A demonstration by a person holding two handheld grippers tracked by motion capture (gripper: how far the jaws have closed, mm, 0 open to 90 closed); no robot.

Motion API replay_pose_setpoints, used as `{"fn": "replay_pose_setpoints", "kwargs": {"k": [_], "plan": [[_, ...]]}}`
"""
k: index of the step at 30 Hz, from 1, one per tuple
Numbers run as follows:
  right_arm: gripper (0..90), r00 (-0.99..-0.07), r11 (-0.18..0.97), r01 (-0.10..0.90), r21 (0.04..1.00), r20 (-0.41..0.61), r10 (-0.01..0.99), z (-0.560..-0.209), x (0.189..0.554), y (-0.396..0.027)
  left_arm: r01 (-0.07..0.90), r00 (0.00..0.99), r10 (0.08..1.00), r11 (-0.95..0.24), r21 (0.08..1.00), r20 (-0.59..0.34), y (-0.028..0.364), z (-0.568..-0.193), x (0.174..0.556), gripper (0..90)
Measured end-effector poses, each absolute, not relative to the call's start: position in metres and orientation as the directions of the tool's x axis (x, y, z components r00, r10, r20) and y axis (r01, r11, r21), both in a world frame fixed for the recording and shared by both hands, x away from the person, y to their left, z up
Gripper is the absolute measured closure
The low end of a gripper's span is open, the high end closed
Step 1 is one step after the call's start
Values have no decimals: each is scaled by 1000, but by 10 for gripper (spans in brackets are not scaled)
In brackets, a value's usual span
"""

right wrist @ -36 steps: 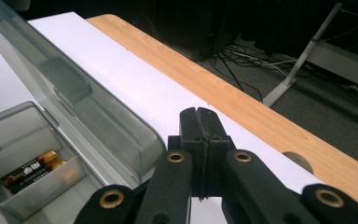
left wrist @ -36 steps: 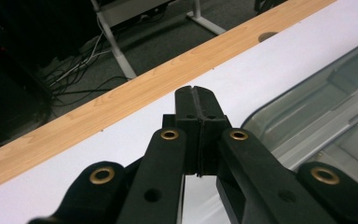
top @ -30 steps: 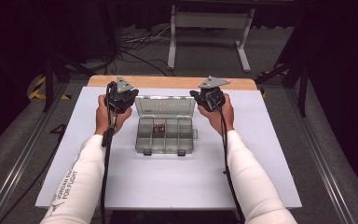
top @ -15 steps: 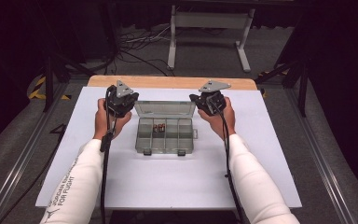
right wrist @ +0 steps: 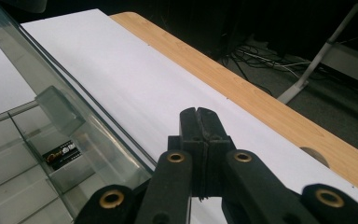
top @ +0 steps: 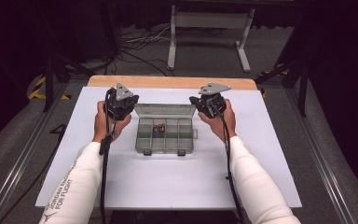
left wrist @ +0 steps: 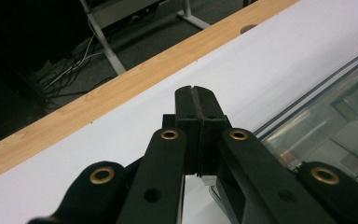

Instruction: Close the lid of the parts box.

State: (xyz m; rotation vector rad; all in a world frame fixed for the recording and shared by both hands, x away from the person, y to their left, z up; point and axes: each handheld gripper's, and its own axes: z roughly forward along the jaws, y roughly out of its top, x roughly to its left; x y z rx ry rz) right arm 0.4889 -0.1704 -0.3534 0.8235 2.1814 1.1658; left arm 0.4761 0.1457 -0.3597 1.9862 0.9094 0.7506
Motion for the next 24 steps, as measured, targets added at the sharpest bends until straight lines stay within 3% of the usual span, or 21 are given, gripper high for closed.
{"fn": "replay_pose_setpoints", "kwargs": {"k": [24], "plan": [[900,-680,463,280,841,-167,714,-353,481,-167,313,558,811,-402,860,176,147,-364,469,895]]}}
